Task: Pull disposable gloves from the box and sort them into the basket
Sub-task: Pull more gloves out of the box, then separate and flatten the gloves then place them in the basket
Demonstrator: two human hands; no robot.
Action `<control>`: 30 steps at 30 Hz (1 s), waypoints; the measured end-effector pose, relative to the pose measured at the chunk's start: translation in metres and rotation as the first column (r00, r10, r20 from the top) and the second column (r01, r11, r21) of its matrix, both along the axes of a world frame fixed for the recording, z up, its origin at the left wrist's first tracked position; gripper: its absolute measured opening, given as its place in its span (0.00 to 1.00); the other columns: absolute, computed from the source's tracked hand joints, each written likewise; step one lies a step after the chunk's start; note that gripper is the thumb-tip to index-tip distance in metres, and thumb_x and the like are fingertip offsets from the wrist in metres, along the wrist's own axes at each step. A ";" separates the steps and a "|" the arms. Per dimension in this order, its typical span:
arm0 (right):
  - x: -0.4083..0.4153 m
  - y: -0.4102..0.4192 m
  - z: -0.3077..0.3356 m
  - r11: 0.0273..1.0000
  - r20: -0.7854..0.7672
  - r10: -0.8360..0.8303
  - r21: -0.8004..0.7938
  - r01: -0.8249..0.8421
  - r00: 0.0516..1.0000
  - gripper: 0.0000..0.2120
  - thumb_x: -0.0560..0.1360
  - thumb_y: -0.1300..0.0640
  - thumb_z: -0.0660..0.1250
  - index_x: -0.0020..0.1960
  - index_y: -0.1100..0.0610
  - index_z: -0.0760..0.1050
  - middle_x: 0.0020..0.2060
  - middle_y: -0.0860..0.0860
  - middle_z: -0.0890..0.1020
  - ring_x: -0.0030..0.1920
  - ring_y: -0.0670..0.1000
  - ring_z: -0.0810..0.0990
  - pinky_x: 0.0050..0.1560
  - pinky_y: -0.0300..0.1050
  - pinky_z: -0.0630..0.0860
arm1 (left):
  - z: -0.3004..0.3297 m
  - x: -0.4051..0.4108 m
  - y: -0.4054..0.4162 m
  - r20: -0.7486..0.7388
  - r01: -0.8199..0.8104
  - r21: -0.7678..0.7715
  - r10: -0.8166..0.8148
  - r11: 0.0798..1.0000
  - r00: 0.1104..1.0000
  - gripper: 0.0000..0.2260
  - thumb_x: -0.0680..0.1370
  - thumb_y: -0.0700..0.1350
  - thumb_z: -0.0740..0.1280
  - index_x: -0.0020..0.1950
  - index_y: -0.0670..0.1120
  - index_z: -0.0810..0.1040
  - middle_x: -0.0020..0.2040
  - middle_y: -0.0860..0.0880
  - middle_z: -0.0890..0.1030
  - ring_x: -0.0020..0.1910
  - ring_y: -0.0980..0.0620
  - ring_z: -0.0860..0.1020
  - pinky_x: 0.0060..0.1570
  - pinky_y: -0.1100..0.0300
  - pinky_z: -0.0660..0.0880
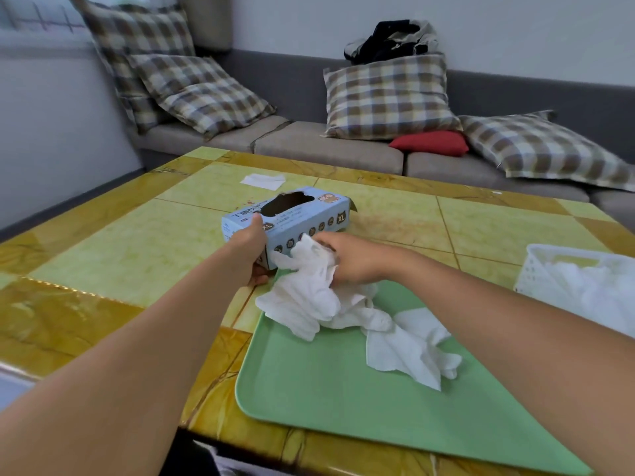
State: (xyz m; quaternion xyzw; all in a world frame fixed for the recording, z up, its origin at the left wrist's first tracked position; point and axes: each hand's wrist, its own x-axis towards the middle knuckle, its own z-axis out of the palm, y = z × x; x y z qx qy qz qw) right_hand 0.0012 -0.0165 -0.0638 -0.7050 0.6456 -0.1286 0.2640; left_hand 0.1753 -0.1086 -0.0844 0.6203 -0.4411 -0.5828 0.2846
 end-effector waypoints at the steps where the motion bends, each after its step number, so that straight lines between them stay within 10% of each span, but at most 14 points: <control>1: -0.004 0.005 0.005 0.996 0.119 -0.053 0.073 0.045 0.991 0.29 0.73 0.57 0.76 0.70 0.50 0.69 0.60 0.46 0.78 0.58 0.49 0.79 0.57 0.50 0.79 | -0.001 0.001 -0.002 -0.008 0.003 -0.002 -0.003 1.000 1.000 0.25 0.81 0.65 0.56 0.59 0.44 0.74 0.53 0.42 0.81 0.47 0.42 0.81 0.41 0.53 0.80; 5: -0.024 0.037 0.029 0.963 0.315 -0.218 0.223 0.152 0.924 0.41 0.72 0.58 0.77 0.78 0.49 0.60 0.73 0.49 0.68 0.68 0.50 0.73 0.70 0.52 0.73 | -0.003 0.004 -0.003 0.043 0.029 -0.027 -0.028 0.999 0.999 0.26 0.79 0.64 0.60 0.61 0.43 0.75 0.51 0.41 0.82 0.46 0.40 0.82 0.46 0.51 0.81; 12: -0.031 0.101 0.028 0.952 -0.374 -0.032 0.270 0.142 0.927 0.36 0.62 0.34 0.79 0.62 0.50 0.73 0.55 0.46 0.79 0.52 0.46 0.79 0.54 0.46 0.78 | 0.007 0.003 0.023 0.226 0.220 -0.084 -0.196 0.972 0.954 0.41 0.74 0.75 0.56 0.75 0.45 0.67 0.69 0.43 0.72 0.68 0.41 0.72 0.60 0.53 0.70; 17: -0.049 0.119 0.011 0.980 -0.462 0.007 0.178 0.085 0.887 0.10 0.68 0.47 0.78 0.39 0.52 0.81 0.39 0.49 0.84 0.36 0.48 0.77 0.37 0.45 0.72 | 0.017 0.011 0.052 0.563 0.338 -0.156 -0.198 0.928 0.803 0.62 0.58 0.85 0.58 0.78 0.43 0.63 0.74 0.40 0.67 0.72 0.38 0.66 0.71 0.43 0.67; 22: -0.074 0.152 0.051 0.981 0.134 -0.149 0.143 0.130 0.980 0.06 0.78 0.53 0.71 0.43 0.49 0.85 0.40 0.42 0.86 0.42 0.42 0.83 0.48 0.38 0.78 | 0.019 -0.002 0.086 0.855 0.675 -0.344 -0.080 0.653 0.513 0.55 0.61 0.80 0.66 0.79 0.50 0.58 0.75 0.41 0.58 0.74 0.38 0.57 0.70 0.42 0.63; 26: -0.082 0.173 0.059 0.952 0.557 -0.305 0.169 0.254 0.773 0.13 0.83 0.57 0.63 0.60 0.63 0.81 0.57 0.56 0.85 0.59 0.53 0.83 0.63 0.51 0.78 | 0.005 -0.016 0.091 0.887 0.822 -0.277 -0.197 0.498 0.418 0.52 0.66 0.73 0.71 0.82 0.55 0.50 0.81 0.47 0.49 0.80 0.42 0.50 0.75 0.42 0.58; 30: -0.087 0.190 0.044 0.928 0.779 -0.319 0.144 0.343 0.539 0.15 0.85 0.57 0.57 0.64 0.62 0.78 0.61 0.55 0.83 0.61 0.54 0.81 0.63 0.53 0.78 | -0.001 -0.042 0.102 0.932 0.897 -0.209 -0.198 0.390 0.303 0.37 0.75 0.66 0.67 0.78 0.49 0.62 0.74 0.47 0.67 0.70 0.46 0.70 0.66 0.50 0.71</control>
